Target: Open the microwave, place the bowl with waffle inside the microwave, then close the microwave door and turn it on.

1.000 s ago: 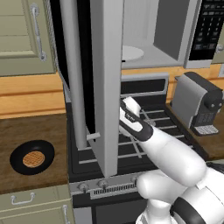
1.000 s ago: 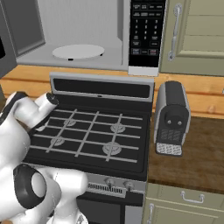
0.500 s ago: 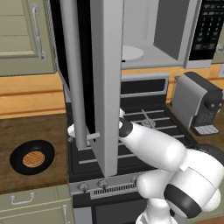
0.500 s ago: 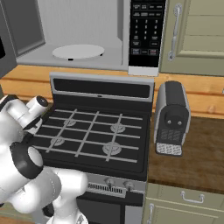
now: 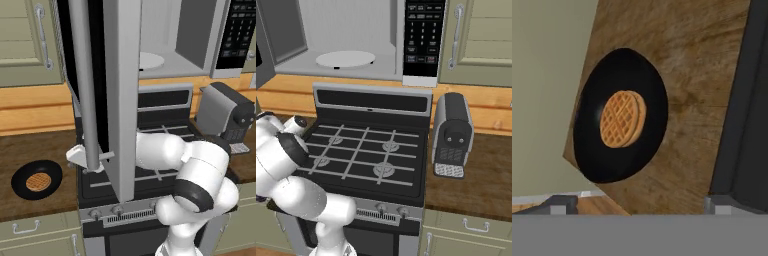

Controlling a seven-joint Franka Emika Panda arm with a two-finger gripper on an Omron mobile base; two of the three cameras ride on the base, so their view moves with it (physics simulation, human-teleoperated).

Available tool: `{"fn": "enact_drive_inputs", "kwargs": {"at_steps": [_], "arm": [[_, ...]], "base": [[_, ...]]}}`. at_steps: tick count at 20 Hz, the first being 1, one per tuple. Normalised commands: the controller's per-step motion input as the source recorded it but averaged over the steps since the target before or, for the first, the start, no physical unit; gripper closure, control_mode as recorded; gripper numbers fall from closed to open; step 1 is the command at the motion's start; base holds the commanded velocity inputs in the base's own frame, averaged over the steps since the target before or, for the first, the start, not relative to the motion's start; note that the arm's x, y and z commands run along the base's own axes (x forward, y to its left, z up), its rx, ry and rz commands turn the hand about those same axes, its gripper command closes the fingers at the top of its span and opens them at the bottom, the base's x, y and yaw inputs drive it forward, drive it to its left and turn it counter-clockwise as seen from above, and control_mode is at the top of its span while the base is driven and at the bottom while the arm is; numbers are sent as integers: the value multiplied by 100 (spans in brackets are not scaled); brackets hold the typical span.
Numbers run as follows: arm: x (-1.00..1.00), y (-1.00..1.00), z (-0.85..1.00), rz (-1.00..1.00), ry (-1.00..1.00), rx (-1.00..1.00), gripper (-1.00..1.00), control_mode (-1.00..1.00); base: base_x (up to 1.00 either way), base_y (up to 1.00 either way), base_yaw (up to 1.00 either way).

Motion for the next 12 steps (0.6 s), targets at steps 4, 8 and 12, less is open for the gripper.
{"fn": "enact_drive_inputs", "kwargs": {"at_steps": [4, 8, 12], "arm": [[28, 27, -34, 0, 2, 0, -100, -100], [25, 30, -26, 0, 1, 0, -100, -100], [27, 34, -18, 0, 2, 0, -100, -100]], "base": [[0, 0, 0], [0, 0, 0], [0, 0, 0]]}}
